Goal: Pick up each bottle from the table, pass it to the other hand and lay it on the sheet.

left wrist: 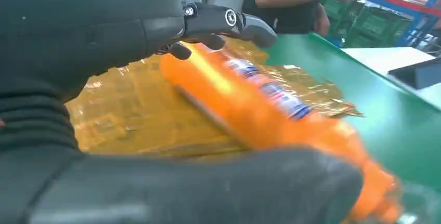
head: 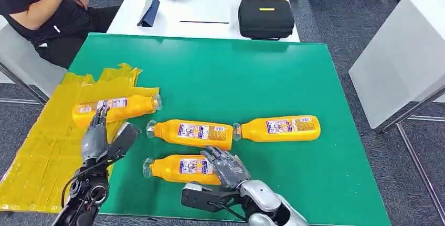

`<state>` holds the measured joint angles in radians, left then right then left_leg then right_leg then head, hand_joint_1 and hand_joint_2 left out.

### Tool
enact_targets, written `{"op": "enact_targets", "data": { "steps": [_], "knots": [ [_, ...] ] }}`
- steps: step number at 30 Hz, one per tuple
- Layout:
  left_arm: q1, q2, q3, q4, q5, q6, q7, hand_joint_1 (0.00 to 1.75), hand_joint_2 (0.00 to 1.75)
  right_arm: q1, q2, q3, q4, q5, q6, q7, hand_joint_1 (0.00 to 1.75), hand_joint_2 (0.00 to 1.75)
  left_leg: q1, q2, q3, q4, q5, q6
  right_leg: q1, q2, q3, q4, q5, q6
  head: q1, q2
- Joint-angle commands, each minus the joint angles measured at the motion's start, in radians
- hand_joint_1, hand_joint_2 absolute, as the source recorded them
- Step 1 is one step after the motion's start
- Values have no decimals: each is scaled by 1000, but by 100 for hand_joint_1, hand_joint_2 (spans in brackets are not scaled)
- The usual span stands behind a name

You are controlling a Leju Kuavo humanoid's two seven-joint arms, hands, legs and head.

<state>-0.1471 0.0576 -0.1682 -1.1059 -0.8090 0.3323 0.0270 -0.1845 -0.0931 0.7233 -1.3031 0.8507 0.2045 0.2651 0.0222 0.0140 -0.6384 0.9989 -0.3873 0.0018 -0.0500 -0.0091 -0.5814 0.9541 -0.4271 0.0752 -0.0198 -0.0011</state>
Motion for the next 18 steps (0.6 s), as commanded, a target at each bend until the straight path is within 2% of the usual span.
{"op": "enact_targets", "data": {
  "steps": [1,7,11,12,18],
  "knots": [
    [37,-27,33,-107,371,-7,-107,0,0,-75,86,10,283,-3,-16,-20,0,0,1,0,5,0,-2,1,2,2,4,0,-1,-7,0,0],
    [43,-20,20,-110,381,3,-102,0,0,-74,84,13,285,-1,-24,-24,0,0,1,-1,2,0,-1,0,1,0,2,-1,-1,-3,0,0],
    [46,-32,33,-117,423,12,-110,0,0,-75,83,18,287,2,-19,-25,0,0,0,-1,4,0,-1,1,1,0,4,-1,-1,-6,0,0],
    [60,-41,38,-138,472,9,-125,0,0,-80,84,35,306,20,-7,-13,0,175,1,-1,4,0,-1,1,1,0,3,-1,-1,-5,0,0],
    [108,-26,-25,-218,608,57,-132,0,0,-83,128,119,497,128,93,-11,0,175,1,-1,6,-1,-1,0,1,0,6,-2,-1,-4,0,0]
  ]
}}
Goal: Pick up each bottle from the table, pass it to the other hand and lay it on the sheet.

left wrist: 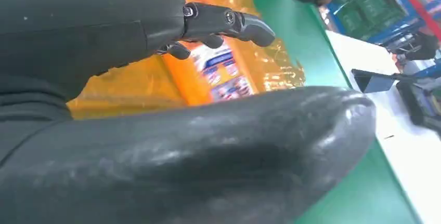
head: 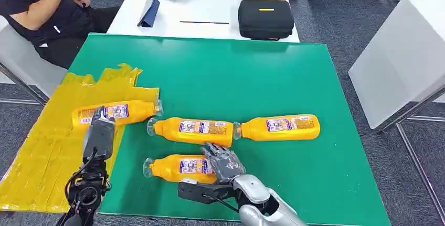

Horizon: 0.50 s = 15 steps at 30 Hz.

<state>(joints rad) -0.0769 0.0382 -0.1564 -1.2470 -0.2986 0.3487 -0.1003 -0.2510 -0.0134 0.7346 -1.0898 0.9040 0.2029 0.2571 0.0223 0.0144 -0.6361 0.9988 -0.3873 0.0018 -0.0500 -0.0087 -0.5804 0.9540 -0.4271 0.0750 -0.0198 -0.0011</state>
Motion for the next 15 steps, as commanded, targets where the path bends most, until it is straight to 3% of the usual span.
{"op": "enact_targets", "data": {
  "steps": [1,2,3,4,8,15],
  "knots": [
    [35,-8,-34,-72,103,46,-4,0,0,-18,48,119,298,76,121,-11,0,175,1,-2,7,-2,-2,1,2,-1,7,-2,-2,-6,0,0],
    [32,-14,-27,-65,113,48,-3,0,0,-20,46,127,308,73,134,-23,0,175,1,-2,7,-1,-1,0,2,-1,6,-3,-1,-4,0,0],
    [30,-16,-24,-62,117,48,-4,0,0,-21,47,122,310,64,136,-28,112,175,2,-3,10,-1,-2,0,2,-2,6,-2,-2,-7,0,0],
    [25,-23,-16,-55,126,49,-6,0,0,-30,45,126,310,60,145,-40,175,175,2,-2,12,-2,-3,-1,2,-1,1,-3,-3,-7,0,0],
    [19,-29,-4,-39,136,51,-11,0,0,-34,34,110,258,37,170,-41,175,175,2,5,23,-2,-9,-4,2,4,9,-3,-6,-11,0,0],
    [10,-49,12,-40,162,55,-19,0,0,-8,17,66,166,-26,201,-48,175,175,4,6,26,-2,-9,-4,4,5,12,-2,-6,-11,0,0]
  ]
}}
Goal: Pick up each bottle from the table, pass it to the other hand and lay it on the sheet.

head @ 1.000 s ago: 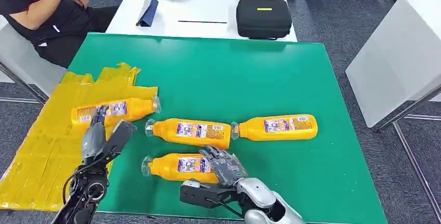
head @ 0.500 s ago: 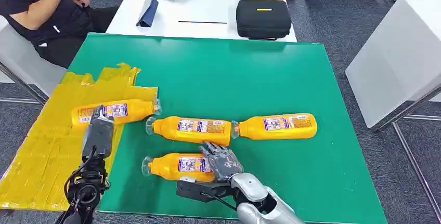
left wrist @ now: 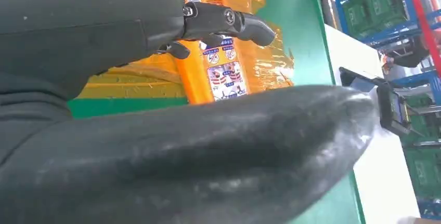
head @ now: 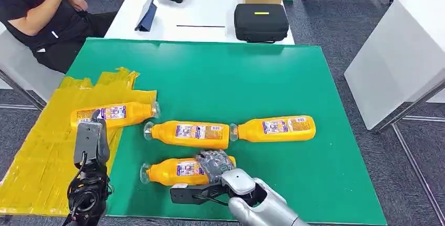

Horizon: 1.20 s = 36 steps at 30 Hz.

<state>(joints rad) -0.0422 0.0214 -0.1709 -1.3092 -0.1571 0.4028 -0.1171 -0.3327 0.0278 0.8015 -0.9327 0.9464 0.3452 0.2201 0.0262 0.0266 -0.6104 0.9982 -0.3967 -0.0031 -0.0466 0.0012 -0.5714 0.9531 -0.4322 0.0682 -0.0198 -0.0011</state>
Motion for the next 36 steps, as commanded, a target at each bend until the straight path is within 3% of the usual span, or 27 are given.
{"op": "enact_targets", "data": {
  "steps": [1,4,5,6,8,9,10,14,17,19,25,36],
  "knots": [
    [-31,-42,30,23,25,-5,2,0,0,84,-23,-26,-19,-133,79,-21,175,175,1,-8,0,-1,1,1,1,-7,3,-2,-1,-5,0,0],
    [-58,-55,43,33,99,-79,2,0,0,111,-16,-115,-93,-366,147,-53,175,175,1,-7,0,-1,0,1,1,-6,3,-1,-1,-4,0,0],
    [-64,-55,42,37,98,-80,2,0,0,109,-20,-112,-102,-376,152,-47,175,175,1,-9,0,-1,0,1,2,-7,3,-1,-1,-5,0,0],
    [-62,-57,53,36,196,-165,-9,0,0,124,-22,-170,-116,-545,208,-87,175,175,1,-9,0,-1,0,1,1,-8,3,-1,-1,-5,0,0],
    [-51,-52,63,29,292,-231,-15,0,0,127,-58,-178,-156,-684,238,-110,175,175,1,-9,0,-1,1,1,2,-8,3,-2,-1,-4,0,0],
    [-36,-48,78,8,393,-303,-38,0,0,131,-54,-227,-164,-836,255,-142,175,175,1,-7,0,-1,0,1,1,-6,3,-1,-1,-3,0,0],
    [-16,-43,86,-21,439,-329,-38,0,175,131,-67,-241,-191,-908,253,-139,175,175,0,-8,0,-1,0,1,1,-6,3,-1,-1,-5,0,0],
    [64,-33,105,-163,558,-419,-50,0,175,158,-99,-302,-315,-1129,243,-169,175,175,0,-4,-8,1,0,2,1,-2,6,1,0,-1,0,0],
    [112,-28,89,-286,562,-444,-69,0,175,190,-129,-344,-427,-1220,224,-213,175,175,0,-4,-12,4,-2,3,1,-1,3,4,-2,-5,0,0],
    [139,-22,55,-363,518,-444,-98,0,175,200,-140,-360,-498,-1136,146,-304,175,175,-1,-7,-13,3,-1,2,1,-4,2,3,-2,-3,0,0],
    [156,-11,-56,-436,505,-470,-134,0,175,199,-132,-379,-520,-1104,83,-380,175,175,-1,-8,-16,2,0,2,0,-4,-1,2,0,-3,0,0],
    [57,-12,-235,-411,574,-439,-140,0,175,90,-66,-334,-489,-972,-112,-332,175,175,-1,-8,-17,2,2,3,0,-3,-2,2,1,-3,0,0]
  ]
}}
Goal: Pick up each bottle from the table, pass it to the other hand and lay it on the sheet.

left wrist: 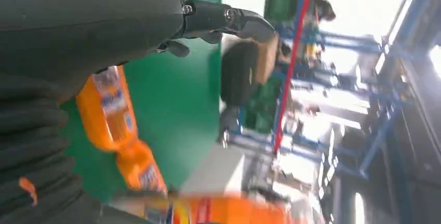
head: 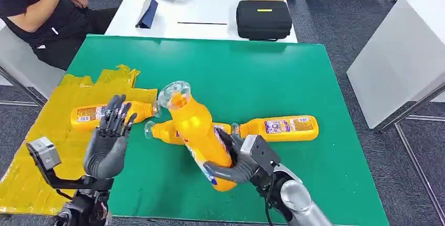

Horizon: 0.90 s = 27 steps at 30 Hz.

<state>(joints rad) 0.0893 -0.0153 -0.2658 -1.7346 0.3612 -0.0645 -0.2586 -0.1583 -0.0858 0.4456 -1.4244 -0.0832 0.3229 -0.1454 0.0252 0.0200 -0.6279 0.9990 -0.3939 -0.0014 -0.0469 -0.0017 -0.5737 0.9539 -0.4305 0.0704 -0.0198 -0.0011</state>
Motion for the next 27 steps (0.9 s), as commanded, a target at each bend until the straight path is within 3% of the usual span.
{"op": "enact_targets", "data": {
  "steps": [1,15,17,18,27],
  "knots": [
    [-81,26,-148,13,58,32,1,0,175,-91,56,26,1,63,-101,42,175,175,0,-1,1,2,-1,1,1,0,0,2,-1,-7,0,0],
    [-109,19,-174,37,112,68,8,0,175,-78,63,97,-69,178,-223,82,175,175,0,-2,2,0,0,1,0,-1,2,1,-1,-5,0,0],
    [-106,16,-161,40,124,83,9,0,175,-66,57,117,-87,234,-251,88,175,175,0,-3,5,1,-3,2,1,-1,6,3,-4,-12,0,0],
    [-106,16,-161,40,124,83,9,0,175,-66,57,117,-87,234,-251,88,175,175,0,-2,0,0,0,1,0,-1,1,0,0,-4,0,0],
    [-117,1,-161,40,138,103,8,0,175,-48,56,214,-56,452,-344,133,175,175,0,-2,2,0,0,1,1,-1,2,0,-1,-5,0,0]
  ]
}}
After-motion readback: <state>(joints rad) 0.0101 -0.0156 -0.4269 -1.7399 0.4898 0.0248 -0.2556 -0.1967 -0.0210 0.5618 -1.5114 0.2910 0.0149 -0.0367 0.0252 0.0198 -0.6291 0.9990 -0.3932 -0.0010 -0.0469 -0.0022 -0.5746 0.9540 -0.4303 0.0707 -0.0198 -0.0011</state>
